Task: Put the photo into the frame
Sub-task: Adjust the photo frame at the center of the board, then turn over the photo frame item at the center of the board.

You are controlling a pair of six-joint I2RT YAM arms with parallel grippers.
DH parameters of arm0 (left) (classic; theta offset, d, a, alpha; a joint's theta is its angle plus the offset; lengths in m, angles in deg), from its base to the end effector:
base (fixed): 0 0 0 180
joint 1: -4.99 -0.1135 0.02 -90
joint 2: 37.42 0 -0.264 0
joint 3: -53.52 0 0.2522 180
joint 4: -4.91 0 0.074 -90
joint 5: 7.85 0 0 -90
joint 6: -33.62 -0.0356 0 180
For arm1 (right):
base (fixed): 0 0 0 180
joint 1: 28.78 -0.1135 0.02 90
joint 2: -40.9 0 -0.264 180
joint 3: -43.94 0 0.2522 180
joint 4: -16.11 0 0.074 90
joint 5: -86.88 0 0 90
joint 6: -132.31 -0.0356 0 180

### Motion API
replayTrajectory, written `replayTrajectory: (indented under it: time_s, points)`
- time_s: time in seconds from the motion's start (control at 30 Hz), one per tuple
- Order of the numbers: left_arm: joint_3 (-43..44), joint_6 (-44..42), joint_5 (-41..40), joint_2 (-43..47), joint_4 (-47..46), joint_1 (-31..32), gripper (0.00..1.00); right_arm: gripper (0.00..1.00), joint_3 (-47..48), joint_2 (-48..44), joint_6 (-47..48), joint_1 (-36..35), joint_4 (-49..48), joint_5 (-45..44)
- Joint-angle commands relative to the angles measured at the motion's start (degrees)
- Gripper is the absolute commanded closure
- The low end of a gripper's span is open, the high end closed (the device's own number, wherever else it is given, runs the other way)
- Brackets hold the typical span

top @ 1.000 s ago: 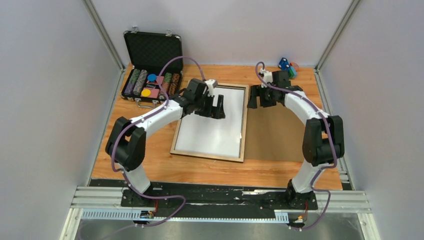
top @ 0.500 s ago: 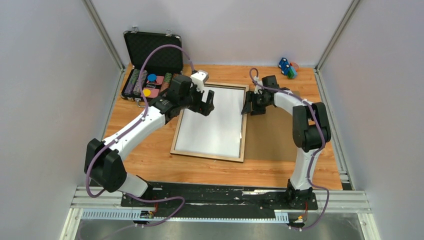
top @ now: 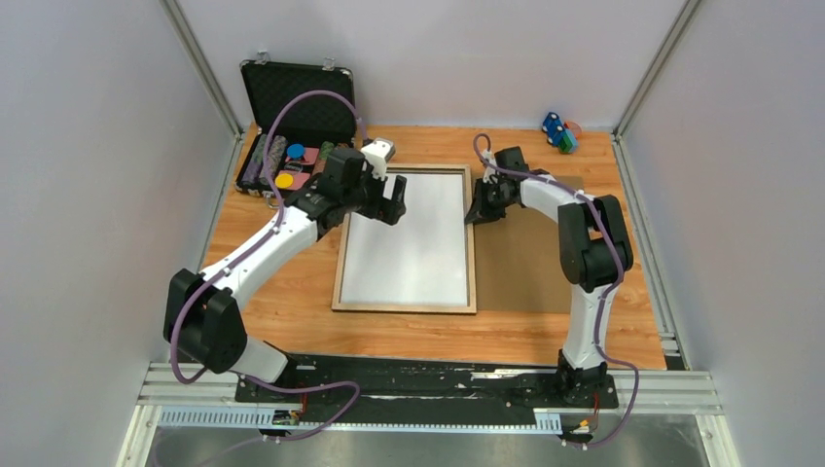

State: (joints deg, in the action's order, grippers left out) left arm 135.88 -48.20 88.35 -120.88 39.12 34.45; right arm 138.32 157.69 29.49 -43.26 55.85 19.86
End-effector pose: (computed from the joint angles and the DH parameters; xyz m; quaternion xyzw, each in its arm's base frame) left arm 0.2866 -0.1663 0.3077 0.1882 0.8671 -0.1934 0.4187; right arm 0.4051 0.1190 0.1586 -0.0617 0.9504 0.2435 0.1835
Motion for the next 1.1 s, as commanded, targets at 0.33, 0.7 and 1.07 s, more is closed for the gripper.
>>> replayTrajectory:
  time_s: [0.33,0.7,1.07]
  points:
    - [0.07,0.23,2.35,1.91,-1.99,-2.73,0.00,0.81,4.76,2.12,-3.55,-2.20,0.38,2.18]
    - [7.65,3.84,9.65,-7.88,-1.75,-2.70,0.00,0.48,-0.55,-4.68,-2.69,-2.81,-0.03,1.04]
    - [21.04,14.46,20.70,-25.67,-0.35,2.19,0.00,0.41,-10.88,-21.01,4.02,9.42,-0.24,-3.30]
